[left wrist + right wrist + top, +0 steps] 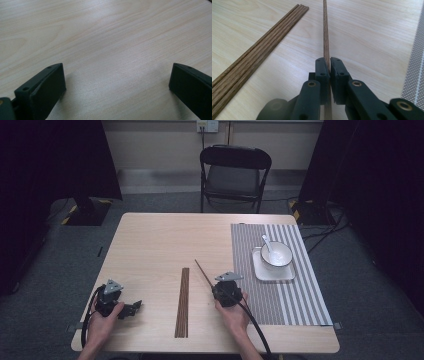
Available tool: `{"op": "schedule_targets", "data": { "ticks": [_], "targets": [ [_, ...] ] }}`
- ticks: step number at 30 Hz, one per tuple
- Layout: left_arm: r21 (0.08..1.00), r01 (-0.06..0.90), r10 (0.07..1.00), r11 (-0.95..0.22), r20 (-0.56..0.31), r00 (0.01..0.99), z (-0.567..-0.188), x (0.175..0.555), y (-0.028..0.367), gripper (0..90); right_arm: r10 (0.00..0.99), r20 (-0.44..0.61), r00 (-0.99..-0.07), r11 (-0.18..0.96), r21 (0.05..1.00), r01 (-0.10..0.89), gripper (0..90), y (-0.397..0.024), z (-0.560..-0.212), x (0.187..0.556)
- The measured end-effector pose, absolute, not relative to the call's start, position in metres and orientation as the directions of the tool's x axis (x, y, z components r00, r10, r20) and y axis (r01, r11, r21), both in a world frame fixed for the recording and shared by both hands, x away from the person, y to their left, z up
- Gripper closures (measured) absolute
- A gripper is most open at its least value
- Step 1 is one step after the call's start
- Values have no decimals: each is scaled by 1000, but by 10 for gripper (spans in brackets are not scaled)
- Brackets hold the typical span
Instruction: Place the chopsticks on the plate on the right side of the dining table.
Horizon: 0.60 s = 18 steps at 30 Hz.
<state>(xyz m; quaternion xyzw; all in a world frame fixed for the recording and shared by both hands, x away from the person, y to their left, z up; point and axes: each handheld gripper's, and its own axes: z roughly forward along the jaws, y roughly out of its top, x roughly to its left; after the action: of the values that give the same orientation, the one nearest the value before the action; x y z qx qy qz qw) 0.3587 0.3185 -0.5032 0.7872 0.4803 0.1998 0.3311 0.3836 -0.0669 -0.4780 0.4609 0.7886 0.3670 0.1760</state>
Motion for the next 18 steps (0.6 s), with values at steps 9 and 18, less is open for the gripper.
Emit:
{"op": "schedule_targets", "data": {
  "ticks": [9,18],
  "targets": [
    [714,624,889,-319,-4,458,-503,359,318,0,857,73,-510,296,741,603,854,-80,-475,383],
    [713,624,889,-319,-4,458,-503,359,318,0,876,79,-475,261,752,605,854,-101,-470,386]
  ]
}}
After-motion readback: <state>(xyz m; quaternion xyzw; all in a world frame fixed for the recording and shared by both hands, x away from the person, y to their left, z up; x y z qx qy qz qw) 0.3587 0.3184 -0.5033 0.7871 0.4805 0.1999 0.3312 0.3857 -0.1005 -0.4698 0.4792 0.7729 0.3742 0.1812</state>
